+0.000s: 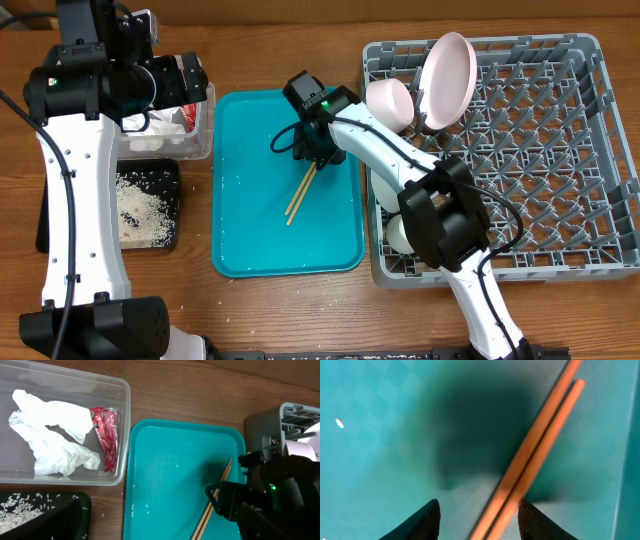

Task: Sort waste into correct bins and load items into the dishwasher
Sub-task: 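Reach the right gripper to the chopsticks and grasp one chopstick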

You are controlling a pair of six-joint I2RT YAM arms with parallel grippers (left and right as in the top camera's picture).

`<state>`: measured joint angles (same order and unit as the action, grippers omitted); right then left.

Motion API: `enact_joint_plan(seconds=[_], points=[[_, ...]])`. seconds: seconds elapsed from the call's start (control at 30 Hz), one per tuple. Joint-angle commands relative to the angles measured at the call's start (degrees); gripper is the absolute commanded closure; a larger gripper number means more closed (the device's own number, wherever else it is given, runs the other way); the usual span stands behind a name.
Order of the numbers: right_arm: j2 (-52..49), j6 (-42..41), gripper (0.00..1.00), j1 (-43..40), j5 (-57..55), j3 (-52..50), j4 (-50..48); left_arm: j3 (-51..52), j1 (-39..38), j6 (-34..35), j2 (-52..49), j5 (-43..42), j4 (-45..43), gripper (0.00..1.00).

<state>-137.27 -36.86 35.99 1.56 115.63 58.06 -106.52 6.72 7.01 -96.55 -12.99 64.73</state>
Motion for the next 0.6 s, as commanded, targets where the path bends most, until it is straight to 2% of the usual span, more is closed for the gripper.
enact_joint_plan(seconds=[0.0, 0.23, 0.57], points=[[-0.07, 0.31, 0.48, -0.04, 0.20, -0.24, -0.81, -0.46, -0.42, -0.61, -0.20, 0.31, -0.22, 0.00], [0.00, 4.79, 0.49, -0.37, 0.26, 2.25, -0.52, -0.46, -0.42, -0.61, -0.20, 0.31, -0.22, 0.00], [-0.09, 5.14, 0.49, -0.33, 0.22, 2.10, -1.36, -0.46, -0.42, -0.61, -0.20, 0.31, -0.22, 0.00]])
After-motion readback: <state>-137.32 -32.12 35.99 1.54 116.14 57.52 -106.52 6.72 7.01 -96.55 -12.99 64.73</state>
